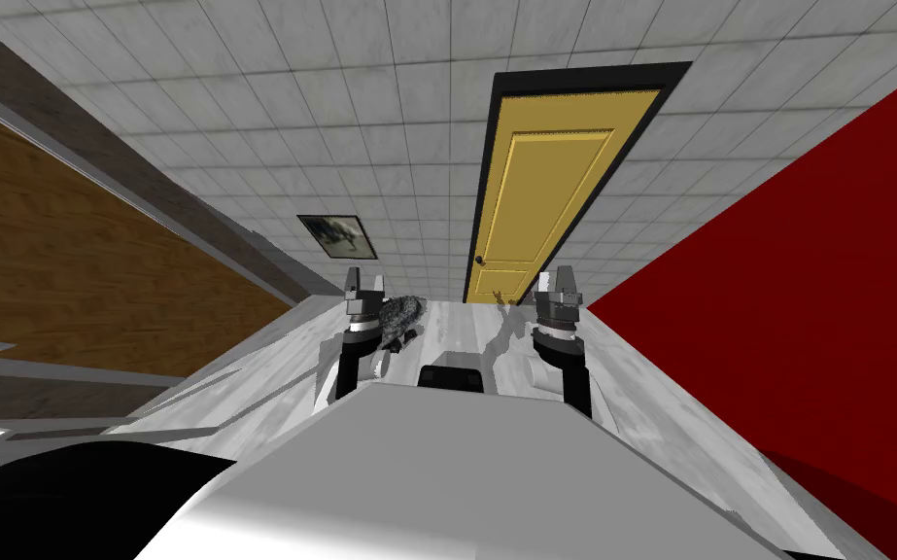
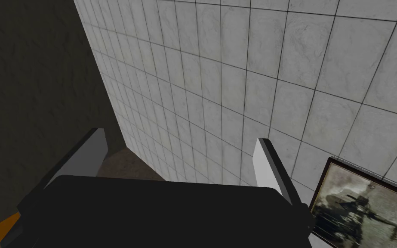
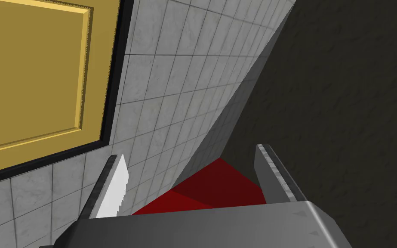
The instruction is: Pull the door open
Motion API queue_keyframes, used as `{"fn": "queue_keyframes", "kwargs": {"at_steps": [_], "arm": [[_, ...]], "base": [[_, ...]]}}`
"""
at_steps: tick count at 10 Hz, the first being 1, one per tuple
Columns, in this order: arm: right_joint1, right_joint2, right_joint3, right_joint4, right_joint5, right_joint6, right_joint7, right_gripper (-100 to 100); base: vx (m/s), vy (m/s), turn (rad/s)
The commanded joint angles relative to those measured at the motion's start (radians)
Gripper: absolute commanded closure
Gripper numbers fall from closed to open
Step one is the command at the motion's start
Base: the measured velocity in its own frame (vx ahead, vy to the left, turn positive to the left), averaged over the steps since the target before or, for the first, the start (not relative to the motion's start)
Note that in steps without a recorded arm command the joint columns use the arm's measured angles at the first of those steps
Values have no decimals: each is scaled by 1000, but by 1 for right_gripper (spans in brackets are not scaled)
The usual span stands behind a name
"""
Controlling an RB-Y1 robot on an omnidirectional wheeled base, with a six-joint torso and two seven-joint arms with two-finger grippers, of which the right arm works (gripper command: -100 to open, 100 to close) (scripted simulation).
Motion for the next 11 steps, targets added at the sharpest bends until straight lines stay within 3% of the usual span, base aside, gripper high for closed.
{"fn": "queue_keyframes", "kwargs": {"at_steps": [1, 2, 8, 11], "arm": [[-5, -5, -6, 28, 8, -9, 18, -100], [-5, -5, -6, 28, 8, -9, 18, -100], [-23, -24, -32, 140, 41, -45, 92, -100], [-36, -35, -51, 221, 64, -71, 146, -100]], "base": [[33, 27, -17], [155, 23, -2], [167, 0, -8], [133, 20, -14]]}}
